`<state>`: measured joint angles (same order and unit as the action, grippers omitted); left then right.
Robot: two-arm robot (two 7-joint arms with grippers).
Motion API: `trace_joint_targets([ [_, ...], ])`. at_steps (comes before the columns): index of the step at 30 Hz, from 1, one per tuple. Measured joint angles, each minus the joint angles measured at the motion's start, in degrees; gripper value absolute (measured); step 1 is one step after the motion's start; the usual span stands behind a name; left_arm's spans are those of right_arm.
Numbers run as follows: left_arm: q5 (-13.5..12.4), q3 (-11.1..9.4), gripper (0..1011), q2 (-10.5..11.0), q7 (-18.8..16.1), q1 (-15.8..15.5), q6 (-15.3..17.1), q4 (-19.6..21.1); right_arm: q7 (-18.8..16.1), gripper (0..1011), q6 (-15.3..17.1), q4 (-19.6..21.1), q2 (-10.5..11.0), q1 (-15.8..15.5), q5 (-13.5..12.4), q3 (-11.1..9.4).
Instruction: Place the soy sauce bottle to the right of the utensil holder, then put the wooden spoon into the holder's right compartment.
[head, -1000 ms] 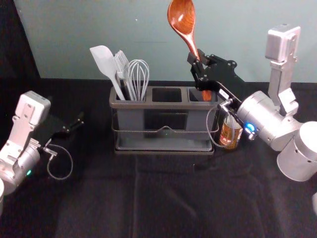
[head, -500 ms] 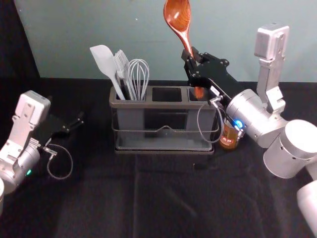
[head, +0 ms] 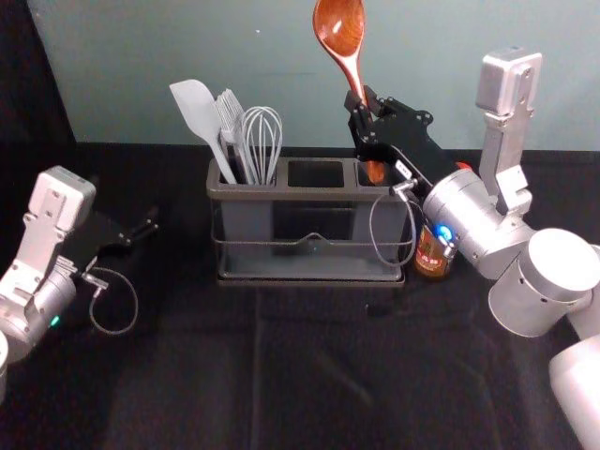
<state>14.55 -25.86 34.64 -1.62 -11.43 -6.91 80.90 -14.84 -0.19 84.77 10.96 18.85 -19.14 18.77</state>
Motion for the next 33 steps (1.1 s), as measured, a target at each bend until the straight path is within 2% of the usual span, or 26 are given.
trace_joint_targets([
  [15,0.0,0.0,1005,0.0,0.0,0.0,0.0,0.0,-0.1,140,-0.5,-0.6,-0.4,-0.9,1.7,-0.5],
  [33,0.0,0.0,1005,0.0,0.0,0.0,0.0,0.0,-0.4,140,-0.6,1.7,0.9,-3.2,3.6,-1.6],
])
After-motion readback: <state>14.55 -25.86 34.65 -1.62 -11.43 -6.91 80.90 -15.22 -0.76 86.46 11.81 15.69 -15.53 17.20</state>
